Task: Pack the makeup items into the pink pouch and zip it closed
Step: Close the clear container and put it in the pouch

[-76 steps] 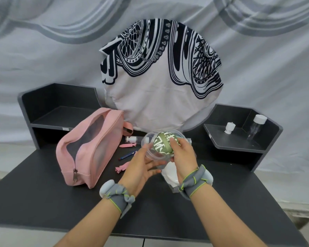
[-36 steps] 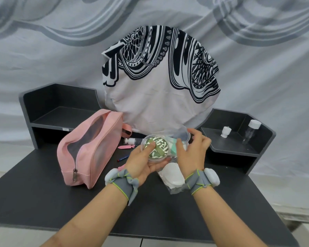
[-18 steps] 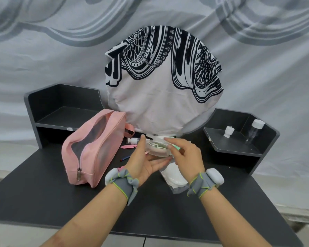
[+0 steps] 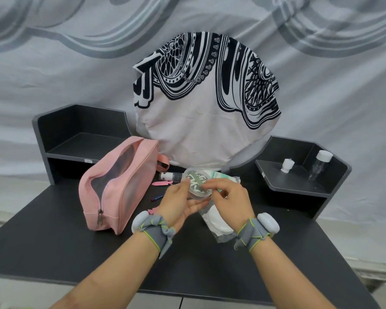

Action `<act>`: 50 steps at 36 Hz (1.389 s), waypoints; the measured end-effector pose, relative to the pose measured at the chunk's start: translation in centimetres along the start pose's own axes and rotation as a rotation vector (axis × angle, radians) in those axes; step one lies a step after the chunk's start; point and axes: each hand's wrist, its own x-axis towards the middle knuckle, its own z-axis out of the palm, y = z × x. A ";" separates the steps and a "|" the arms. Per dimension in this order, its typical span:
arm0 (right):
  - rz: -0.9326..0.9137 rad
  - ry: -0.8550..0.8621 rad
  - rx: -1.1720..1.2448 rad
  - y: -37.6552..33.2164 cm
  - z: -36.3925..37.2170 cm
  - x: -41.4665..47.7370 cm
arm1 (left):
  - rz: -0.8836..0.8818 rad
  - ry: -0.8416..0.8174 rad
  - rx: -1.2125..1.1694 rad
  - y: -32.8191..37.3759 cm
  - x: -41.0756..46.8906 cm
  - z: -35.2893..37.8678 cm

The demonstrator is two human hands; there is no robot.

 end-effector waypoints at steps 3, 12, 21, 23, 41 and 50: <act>-0.002 -0.007 -0.003 -0.1 0.1 0.0 | 0.018 0.027 0.034 0.1 -0.1 0.0; -0.001 0.042 0.001 0.4 0.3 0.3 | 0.154 0.115 0.348 0.2 0.0 -0.4; -0.144 -0.127 -0.034 0.4 -0.1 1.6 | 0.717 -0.025 1.268 0.5 0.4 -1.9; -0.195 -0.116 -0.073 0.4 -0.1 1.7 | 0.774 -0.005 1.295 0.8 0.2 -2.0; -0.224 -0.051 -0.214 -2.3 0.9 1.4 | 0.846 0.154 1.385 3.6 -1.2 -2.6; -0.425 0.095 -0.071 -5.9 3.7 3.2 | 0.975 0.154 1.090 10.0 -3.8 -4.4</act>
